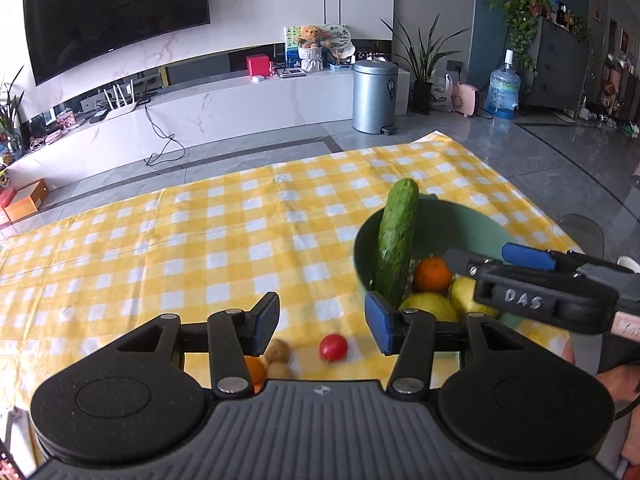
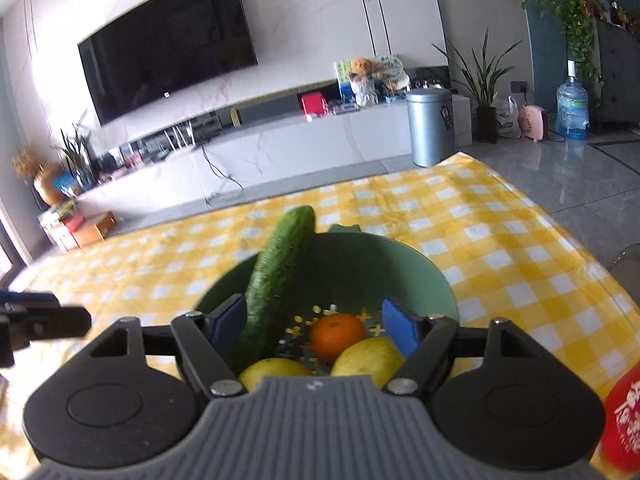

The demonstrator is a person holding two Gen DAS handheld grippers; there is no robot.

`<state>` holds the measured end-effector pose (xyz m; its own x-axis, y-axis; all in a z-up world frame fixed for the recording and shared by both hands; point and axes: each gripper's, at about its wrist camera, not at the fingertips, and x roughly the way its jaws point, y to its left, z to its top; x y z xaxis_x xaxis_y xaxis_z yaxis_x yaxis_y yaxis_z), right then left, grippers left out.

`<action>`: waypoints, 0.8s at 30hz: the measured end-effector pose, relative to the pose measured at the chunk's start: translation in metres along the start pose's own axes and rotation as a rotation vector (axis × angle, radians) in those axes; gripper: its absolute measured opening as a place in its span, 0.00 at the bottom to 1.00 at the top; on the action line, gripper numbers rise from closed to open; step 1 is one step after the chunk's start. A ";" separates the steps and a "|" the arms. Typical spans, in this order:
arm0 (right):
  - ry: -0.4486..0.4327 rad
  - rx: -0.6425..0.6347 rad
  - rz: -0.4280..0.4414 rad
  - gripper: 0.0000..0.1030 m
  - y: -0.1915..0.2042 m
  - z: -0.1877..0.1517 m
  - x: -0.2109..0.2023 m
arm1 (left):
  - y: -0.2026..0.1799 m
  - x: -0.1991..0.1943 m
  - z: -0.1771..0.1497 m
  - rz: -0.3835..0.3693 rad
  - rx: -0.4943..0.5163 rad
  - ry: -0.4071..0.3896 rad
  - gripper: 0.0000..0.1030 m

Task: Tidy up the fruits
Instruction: 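Open both tools to drop the cucumber and orange into the colander, then move the left tool to an orange while the right tool approaches a kiwi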

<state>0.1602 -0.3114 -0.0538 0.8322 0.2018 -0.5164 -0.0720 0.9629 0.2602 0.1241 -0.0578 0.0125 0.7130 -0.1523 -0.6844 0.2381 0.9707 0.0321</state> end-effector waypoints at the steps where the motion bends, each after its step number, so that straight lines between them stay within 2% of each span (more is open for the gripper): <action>1: -0.006 0.005 0.014 0.71 0.002 -0.002 -0.004 | 0.003 -0.003 -0.003 0.004 -0.001 0.003 0.57; 9: -0.037 -0.048 0.094 0.71 0.033 -0.024 -0.031 | 0.025 -0.015 -0.026 0.002 -0.031 0.047 0.57; 13: 0.000 -0.088 0.132 0.71 0.052 -0.041 -0.037 | 0.033 -0.019 -0.036 0.010 -0.043 0.056 0.57; 17: 0.031 -0.156 0.153 0.74 0.071 -0.055 -0.038 | 0.041 -0.023 -0.043 -0.031 -0.063 0.049 0.57; 20: 0.079 -0.190 0.172 0.76 0.080 -0.062 -0.032 | 0.045 -0.023 -0.046 -0.023 -0.062 0.054 0.57; 24: 0.131 -0.251 0.147 0.76 0.091 -0.070 -0.023 | 0.052 -0.017 -0.051 -0.075 -0.088 0.101 0.57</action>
<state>0.0961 -0.2165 -0.0749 0.7262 0.3479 -0.5929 -0.3336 0.9325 0.1386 0.0903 0.0046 -0.0112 0.6244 -0.2101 -0.7523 0.2262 0.9705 -0.0834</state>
